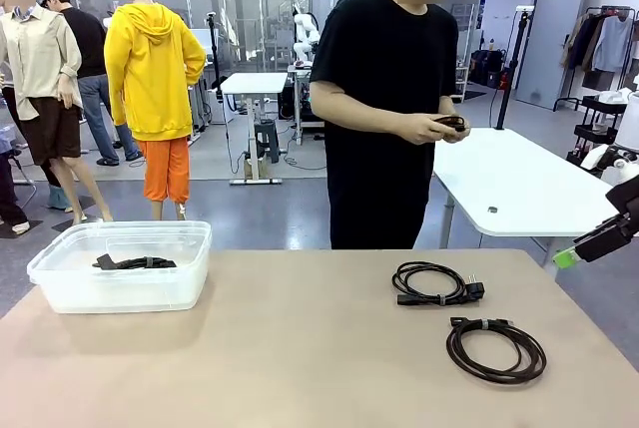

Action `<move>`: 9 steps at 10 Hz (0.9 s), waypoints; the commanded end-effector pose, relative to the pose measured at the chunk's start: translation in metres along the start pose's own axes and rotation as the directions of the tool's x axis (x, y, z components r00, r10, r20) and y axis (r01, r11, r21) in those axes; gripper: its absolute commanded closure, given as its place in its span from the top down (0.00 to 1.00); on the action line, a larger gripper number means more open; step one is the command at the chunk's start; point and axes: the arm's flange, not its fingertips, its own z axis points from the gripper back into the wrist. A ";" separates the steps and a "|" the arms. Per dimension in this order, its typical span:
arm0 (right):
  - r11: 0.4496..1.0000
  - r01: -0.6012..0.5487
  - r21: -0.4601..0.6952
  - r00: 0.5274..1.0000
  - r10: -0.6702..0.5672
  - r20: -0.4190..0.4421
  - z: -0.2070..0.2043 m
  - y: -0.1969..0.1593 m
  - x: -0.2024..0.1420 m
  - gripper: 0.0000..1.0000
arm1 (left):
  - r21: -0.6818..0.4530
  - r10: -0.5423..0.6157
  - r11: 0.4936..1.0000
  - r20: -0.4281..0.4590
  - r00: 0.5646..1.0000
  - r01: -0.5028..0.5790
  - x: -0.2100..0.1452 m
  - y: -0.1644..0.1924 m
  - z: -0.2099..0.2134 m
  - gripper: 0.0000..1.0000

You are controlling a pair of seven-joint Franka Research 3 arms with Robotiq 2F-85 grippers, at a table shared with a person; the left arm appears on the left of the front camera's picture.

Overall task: Organize and store the cables.
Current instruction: Place the Power Cable into the Organizing box.

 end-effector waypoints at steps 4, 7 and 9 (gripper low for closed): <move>1.000 -0.001 -0.004 1.000 0.001 -0.008 0.002 -0.001 0.002 1.00 | -0.007 -0.005 1.000 -0.005 1.000 0.004 0.001 -0.001 -0.003 1.00; 1.000 -0.001 -0.004 1.000 0.001 -0.008 0.002 -0.001 0.002 1.00 | -0.007 -0.005 1.000 -0.005 1.000 0.004 0.001 -0.001 -0.003 1.00; 1.000 -0.001 -0.004 1.000 0.001 -0.008 0.002 -0.001 0.002 1.00 | -0.007 -0.005 1.000 -0.005 1.000 0.004 0.001 -0.001 -0.003 1.00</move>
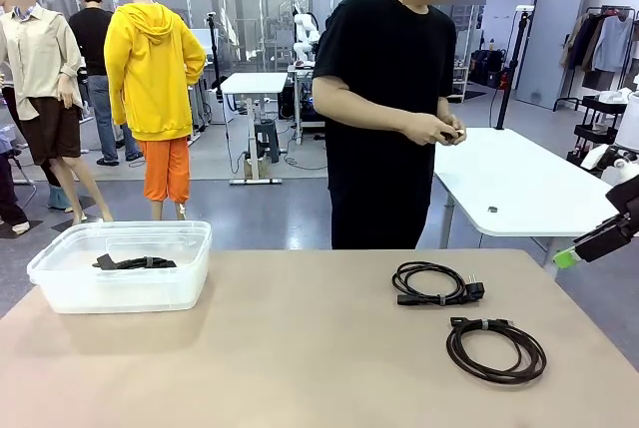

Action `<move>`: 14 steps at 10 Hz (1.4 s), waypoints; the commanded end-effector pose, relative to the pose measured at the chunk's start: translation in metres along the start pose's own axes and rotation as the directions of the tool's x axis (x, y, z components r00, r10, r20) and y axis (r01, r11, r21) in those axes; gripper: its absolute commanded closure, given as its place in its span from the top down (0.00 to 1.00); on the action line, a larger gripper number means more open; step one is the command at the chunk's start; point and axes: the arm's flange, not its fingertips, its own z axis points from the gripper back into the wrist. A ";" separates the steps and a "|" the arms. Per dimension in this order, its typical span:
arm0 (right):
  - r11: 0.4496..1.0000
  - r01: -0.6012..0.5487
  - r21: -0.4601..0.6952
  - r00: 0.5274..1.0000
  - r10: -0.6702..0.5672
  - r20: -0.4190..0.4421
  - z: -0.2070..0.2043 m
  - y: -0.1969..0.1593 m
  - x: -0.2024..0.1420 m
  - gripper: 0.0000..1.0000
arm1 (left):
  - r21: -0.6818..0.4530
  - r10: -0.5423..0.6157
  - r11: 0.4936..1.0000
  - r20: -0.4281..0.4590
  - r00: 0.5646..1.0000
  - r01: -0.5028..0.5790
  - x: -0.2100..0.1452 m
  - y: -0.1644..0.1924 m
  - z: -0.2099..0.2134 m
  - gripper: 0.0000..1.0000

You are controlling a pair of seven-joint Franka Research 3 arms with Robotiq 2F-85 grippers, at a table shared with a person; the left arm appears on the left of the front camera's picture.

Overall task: Organize and store the cables.
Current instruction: Place the Power Cable into the Organizing box.

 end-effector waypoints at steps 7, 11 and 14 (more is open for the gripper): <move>1.000 0.000 0.000 1.000 0.000 0.000 0.000 0.000 0.000 1.00 | -0.006 -0.005 1.000 -0.001 1.000 0.005 0.001 0.000 -0.002 1.00; 0.981 -0.168 -0.094 0.968 0.146 -0.204 -0.024 0.034 0.086 1.00 | -0.006 -0.005 1.000 -0.001 1.000 0.005 0.001 0.000 -0.002 1.00; 0.927 -0.372 -0.056 0.870 0.327 -0.370 -0.084 0.042 0.152 1.00 | -0.006 -0.005 1.000 -0.001 1.000 0.005 0.001 0.000 -0.002 1.00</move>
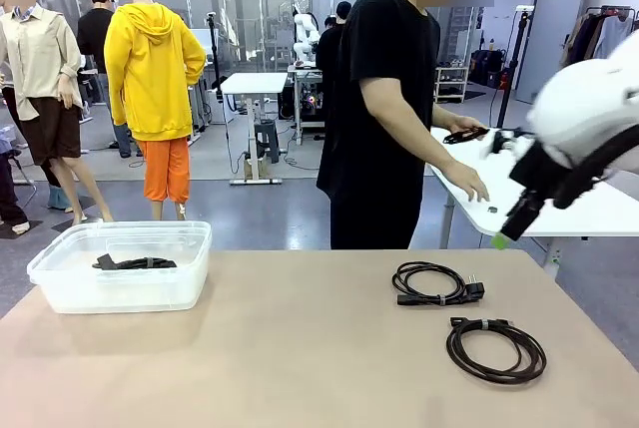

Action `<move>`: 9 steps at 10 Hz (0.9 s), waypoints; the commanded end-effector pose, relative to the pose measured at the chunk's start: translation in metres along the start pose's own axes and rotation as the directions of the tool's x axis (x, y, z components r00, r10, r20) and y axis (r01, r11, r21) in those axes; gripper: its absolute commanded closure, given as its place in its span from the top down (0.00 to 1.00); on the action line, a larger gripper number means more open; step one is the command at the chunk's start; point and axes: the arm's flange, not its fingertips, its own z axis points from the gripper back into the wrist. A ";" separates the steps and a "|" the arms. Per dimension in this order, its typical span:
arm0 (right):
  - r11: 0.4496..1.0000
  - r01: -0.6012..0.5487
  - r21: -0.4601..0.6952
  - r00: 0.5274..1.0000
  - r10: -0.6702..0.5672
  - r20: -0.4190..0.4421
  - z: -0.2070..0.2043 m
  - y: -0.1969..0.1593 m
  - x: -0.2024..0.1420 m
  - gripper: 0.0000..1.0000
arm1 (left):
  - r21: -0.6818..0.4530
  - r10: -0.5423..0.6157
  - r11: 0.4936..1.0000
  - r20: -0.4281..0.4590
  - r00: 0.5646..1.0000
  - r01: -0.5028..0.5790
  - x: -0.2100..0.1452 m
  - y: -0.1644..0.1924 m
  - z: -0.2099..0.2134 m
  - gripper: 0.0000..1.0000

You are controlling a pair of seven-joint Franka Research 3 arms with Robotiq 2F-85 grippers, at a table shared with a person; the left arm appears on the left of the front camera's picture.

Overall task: Organize and store the cables.
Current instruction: Place the Power Cable into the Organizing box.

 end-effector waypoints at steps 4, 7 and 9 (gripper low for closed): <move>0.979 -0.184 0.083 0.965 0.196 -0.174 -0.103 -0.029 0.063 1.00 | -0.005 -0.003 1.000 0.001 1.000 0.003 0.001 0.000 -0.001 1.00; 0.961 -0.225 0.159 0.960 0.247 -0.136 -0.154 -0.026 0.050 1.00 | -0.005 -0.003 1.000 0.001 1.000 0.003 0.001 0.000 -0.001 1.00; 0.952 -0.249 0.180 0.947 0.278 -0.159 -0.175 -0.029 0.045 1.00 | -0.005 -0.003 1.000 0.001 1.000 0.003 0.001 0.000 -0.001 1.00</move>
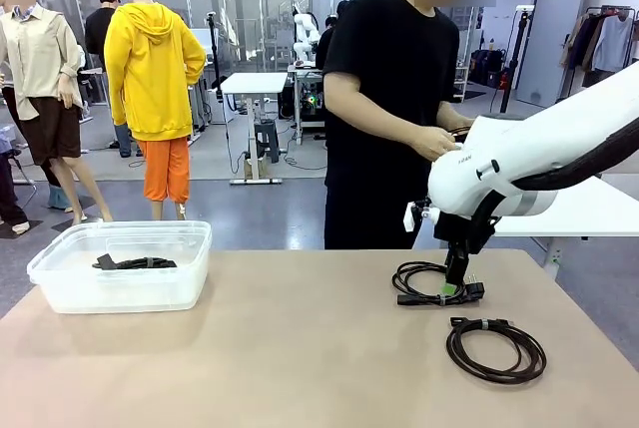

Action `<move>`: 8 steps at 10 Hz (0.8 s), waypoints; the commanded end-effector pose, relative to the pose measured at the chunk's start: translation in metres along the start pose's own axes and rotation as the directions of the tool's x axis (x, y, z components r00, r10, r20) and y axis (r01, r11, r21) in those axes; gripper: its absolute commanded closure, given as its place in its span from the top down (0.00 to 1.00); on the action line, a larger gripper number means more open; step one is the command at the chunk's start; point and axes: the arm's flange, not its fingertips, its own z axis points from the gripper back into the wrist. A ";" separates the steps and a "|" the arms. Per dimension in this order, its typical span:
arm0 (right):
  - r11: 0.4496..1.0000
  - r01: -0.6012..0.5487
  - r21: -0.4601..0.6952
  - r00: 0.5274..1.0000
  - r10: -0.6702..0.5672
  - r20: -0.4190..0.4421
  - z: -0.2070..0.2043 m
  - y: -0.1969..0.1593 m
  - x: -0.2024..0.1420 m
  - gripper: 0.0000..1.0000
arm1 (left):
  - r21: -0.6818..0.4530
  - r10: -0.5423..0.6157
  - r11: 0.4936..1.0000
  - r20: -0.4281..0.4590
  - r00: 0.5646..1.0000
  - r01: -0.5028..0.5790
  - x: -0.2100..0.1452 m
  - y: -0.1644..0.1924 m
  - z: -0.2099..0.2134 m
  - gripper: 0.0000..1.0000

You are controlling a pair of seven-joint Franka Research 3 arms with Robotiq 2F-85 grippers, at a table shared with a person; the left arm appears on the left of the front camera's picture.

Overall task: Organize and store the cables.
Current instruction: Place the Power Cable into the Organizing box.

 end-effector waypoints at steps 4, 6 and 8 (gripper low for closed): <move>0.998 -0.051 0.033 0.999 0.051 0.014 -0.033 -0.022 0.003 1.00 | -0.004 -0.003 1.000 0.002 1.000 0.003 0.001 0.000 0.000 1.00; 0.996 -0.066 0.057 0.997 0.068 -0.026 -0.044 -0.030 0.005 1.00 | -0.004 -0.003 1.000 0.002 1.000 0.003 0.001 0.000 0.000 1.00; 0.996 -0.061 0.063 0.998 0.063 -0.028 -0.048 -0.035 0.007 1.00 | -0.004 -0.003 1.000 0.002 1.000 0.003 0.001 0.000 0.000 1.00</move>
